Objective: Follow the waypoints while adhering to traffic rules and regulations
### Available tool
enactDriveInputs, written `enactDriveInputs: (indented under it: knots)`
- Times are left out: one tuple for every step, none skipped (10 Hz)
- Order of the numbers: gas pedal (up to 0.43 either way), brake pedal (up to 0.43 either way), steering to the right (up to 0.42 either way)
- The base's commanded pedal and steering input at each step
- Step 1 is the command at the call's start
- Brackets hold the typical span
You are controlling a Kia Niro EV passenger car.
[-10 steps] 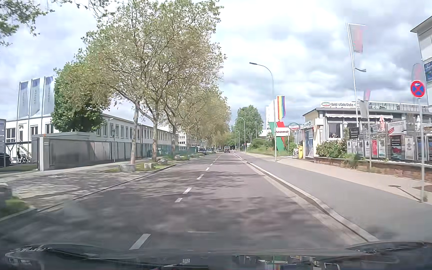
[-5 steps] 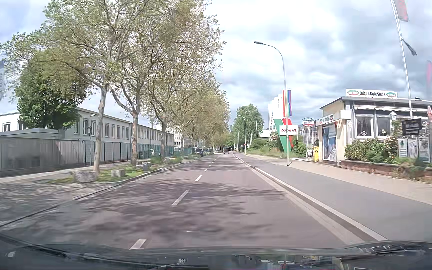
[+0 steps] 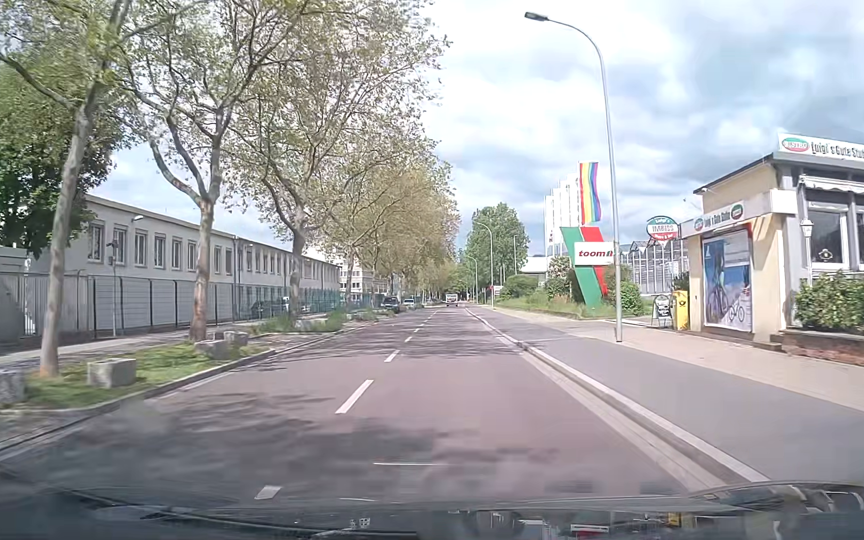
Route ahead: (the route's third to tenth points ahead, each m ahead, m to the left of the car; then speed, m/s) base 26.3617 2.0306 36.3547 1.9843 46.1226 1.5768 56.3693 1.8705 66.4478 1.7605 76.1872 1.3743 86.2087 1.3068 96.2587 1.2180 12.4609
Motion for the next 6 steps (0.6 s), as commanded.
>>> enactDriveInputs:
  knots:
    - [0.059,0.0,0.002]
    - [0.059,0.0,0.001]
    - [0.059,0.0,0.001]
    - [0.059,0.0,0.001]
    - [0.059,0.0,0.001]
    - [0.059,0.0,0.001]
